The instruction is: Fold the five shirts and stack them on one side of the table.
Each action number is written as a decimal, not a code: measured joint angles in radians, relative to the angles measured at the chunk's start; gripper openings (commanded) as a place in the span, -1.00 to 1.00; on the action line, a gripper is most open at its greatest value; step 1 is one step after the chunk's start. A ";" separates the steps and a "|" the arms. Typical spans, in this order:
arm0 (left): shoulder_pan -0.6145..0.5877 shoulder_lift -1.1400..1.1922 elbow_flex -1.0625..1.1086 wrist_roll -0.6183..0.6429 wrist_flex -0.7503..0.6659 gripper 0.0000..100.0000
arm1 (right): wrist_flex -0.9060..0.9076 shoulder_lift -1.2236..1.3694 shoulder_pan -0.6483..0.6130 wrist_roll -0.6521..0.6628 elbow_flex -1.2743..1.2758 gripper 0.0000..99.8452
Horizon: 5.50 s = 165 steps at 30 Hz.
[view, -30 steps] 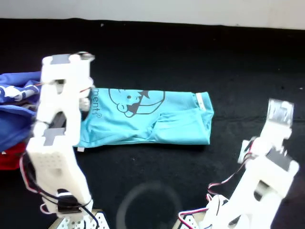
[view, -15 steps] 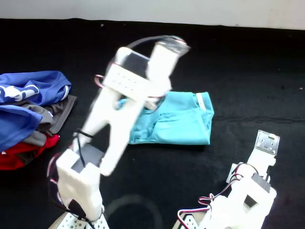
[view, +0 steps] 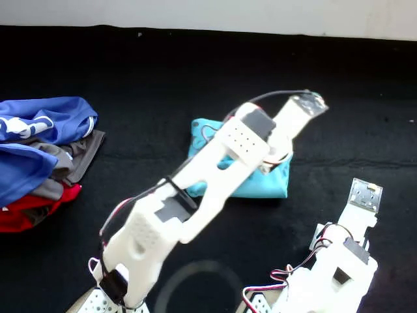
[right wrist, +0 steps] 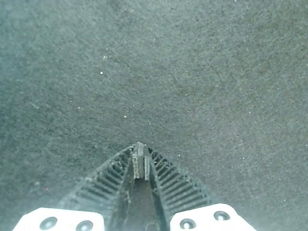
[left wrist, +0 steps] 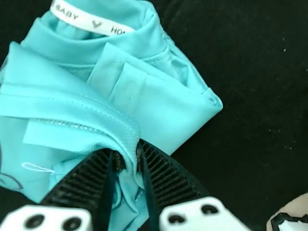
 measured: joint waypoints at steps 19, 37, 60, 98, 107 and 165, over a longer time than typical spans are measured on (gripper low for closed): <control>0.003 0.345 -0.658 -0.002 0.080 -0.69 | -0.003 0.000 0.000 0.000 0.000 -0.99; -0.227 0.436 -0.715 -0.002 0.239 -0.98 | -0.083 -0.002 0.002 0.000 0.044 -0.99; 0.046 0.249 -0.667 -0.002 0.358 -0.98 | -0.089 -0.003 0.002 0.000 0.046 -0.99; 0.003 0.048 -0.158 0.077 0.359 -0.98 | -0.089 -0.003 0.002 0.000 0.046 -0.99; -0.173 -0.267 0.485 0.077 0.206 -0.98 | -0.089 -0.003 0.002 0.000 0.046 -0.99; -0.169 -0.661 1.356 0.078 -0.493 -0.98 | -0.089 -0.003 0.002 0.000 0.046 -0.99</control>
